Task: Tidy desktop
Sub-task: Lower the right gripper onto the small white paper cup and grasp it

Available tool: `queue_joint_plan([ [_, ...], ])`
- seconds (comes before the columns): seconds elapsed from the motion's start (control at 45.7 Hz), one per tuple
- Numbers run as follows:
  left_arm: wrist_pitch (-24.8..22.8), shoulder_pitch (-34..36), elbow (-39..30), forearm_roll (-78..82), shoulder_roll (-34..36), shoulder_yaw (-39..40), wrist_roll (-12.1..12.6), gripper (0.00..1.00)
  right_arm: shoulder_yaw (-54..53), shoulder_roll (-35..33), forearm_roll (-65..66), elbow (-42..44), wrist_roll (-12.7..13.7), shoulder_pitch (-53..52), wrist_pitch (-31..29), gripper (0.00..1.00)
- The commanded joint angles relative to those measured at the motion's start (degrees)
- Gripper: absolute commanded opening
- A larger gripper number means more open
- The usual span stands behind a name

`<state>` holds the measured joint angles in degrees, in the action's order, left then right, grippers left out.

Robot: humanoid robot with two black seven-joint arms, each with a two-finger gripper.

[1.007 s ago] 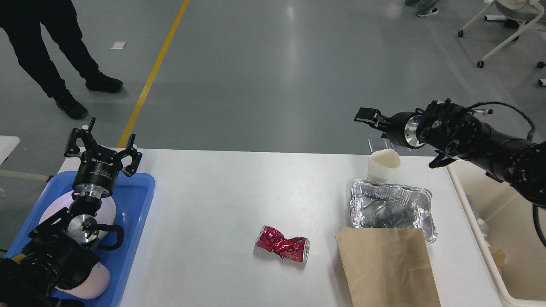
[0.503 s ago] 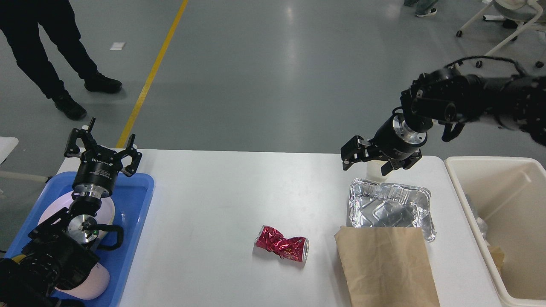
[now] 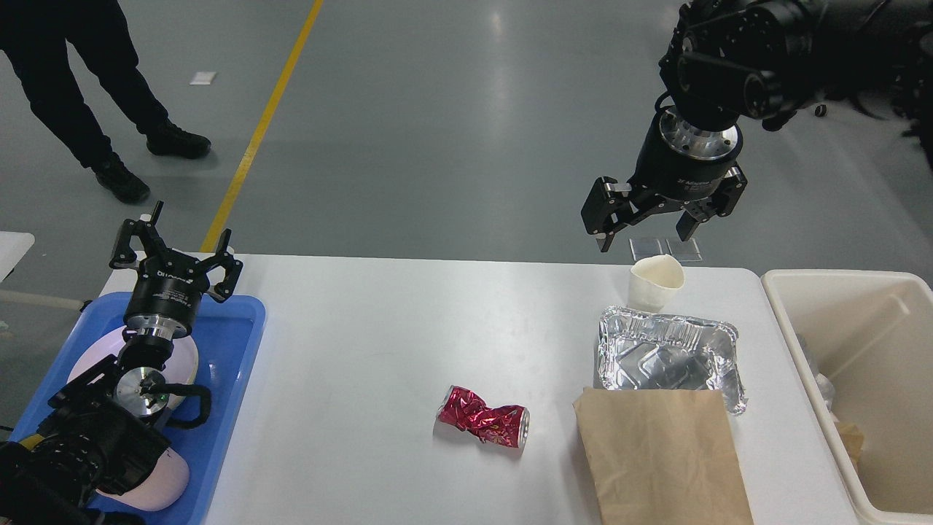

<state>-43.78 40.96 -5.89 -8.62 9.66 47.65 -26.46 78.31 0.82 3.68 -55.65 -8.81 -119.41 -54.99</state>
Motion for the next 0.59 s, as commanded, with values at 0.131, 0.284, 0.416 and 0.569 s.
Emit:
queue_joint_plan([
  [0.131, 0.0, 0.0, 0.0, 0.0, -0.1, 0.0, 0.0, 0.96, -1.6, -6.5, -0.2, 14.0, 0.2, 20.1, 5.8, 1.00],
  [0.284, 0.0, 0.0, 0.0, 0.0, 0.0, 0.0, 0.0, 0.96, -2.8, -7.6, -1.0, 23.8, 0.3, 31.5, 14.0, 1.00],
  [0.416, 0.0, 0.0, 0.0, 0.0, 0.0, 0.0, 0.0, 0.96, -4.2, -9.6, -5.3, 28.1, 0.4, 38.5, 23.9, 1.00],
  [0.569, 0.0, 0.0, 0.0, 0.0, 0.0, 0.0, 0.0, 0.96, -4.7, -10.8, -7.9, 28.4, 0.5, 42.0, 34.8, 1.00],
])
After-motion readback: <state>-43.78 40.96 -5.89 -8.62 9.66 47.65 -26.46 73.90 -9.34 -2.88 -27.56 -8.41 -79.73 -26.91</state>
